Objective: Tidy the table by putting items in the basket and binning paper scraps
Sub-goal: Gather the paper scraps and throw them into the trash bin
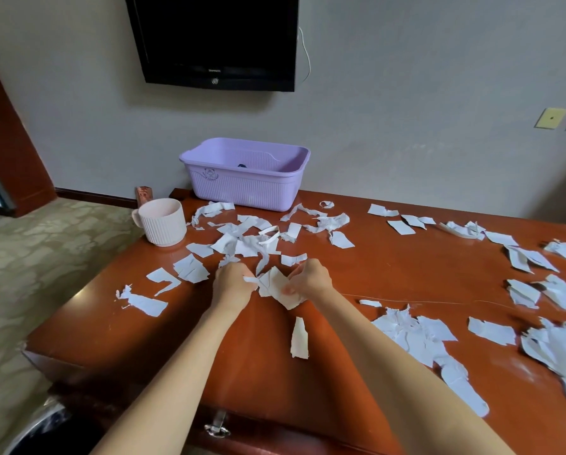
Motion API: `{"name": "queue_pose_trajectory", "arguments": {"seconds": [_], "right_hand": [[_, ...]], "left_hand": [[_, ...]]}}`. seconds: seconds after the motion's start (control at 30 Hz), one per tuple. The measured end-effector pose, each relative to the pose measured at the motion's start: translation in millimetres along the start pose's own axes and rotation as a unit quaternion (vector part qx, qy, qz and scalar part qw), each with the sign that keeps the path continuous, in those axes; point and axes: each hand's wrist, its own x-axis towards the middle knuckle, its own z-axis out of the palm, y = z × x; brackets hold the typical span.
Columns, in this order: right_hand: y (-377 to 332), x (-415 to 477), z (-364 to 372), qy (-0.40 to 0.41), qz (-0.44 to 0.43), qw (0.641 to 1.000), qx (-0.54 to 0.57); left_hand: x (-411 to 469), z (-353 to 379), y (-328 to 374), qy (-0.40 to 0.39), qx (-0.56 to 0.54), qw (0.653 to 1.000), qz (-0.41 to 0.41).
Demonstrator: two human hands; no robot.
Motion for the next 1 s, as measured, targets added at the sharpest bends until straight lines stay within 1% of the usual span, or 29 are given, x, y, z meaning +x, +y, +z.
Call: {"name": "queue_pose_trajectory", "arguments": {"seconds": [0.17, 0.23, 0.33, 0.4, 0.47, 0.53, 0.6, 0.67, 0.77, 0.93, 1.0], "right_hand": [[-2, 2, -7, 0.037, -0.033, 0.997, 0.054], [1, 2, -10, 0.058, -0.031, 0.994, 0.084], [4, 3, -15, 0.074, -0.029, 0.991, 0.106], [3, 4, -15, 0.050, -0.039, 0.993, 0.103], [0, 6, -13, -0.004, -0.053, 0.994, 0.091], [-4, 6, -10, -0.052, -0.072, 0.994, 0.062], [-7, 8, -6, -0.081, -0.084, 0.993, 0.033], [-7, 9, -3, -0.085, -0.090, 0.991, 0.043], [-6, 11, 0, -0.070, -0.100, 0.991, 0.061], [-5, 9, -6, -0.078, -0.122, 0.988, 0.058], [-5, 9, -8, -0.083, -0.119, 0.988, 0.048]], "left_hand": [[4, -4, -1, 0.053, 0.013, 0.998, 0.029], [3, -8, 3, 0.048, -0.035, 0.998, 0.030], [2, -12, 7, 0.034, -0.085, 0.996, 0.009], [3, -13, 8, 0.028, -0.113, 0.993, 0.001], [3, -14, 10, 0.014, -0.117, 0.993, 0.000], [4, -14, 10, 0.000, -0.119, 0.993, 0.012], [3, -16, 13, -0.009, -0.125, 0.992, 0.024], [4, -17, 15, -0.022, -0.140, 0.989, 0.032], [6, -18, 16, -0.042, -0.163, 0.985, 0.027], [10, -16, 15, -0.067, -0.249, 0.966, -0.001], [9, -14, 20, -0.066, -0.223, 0.973, 0.002]]}}
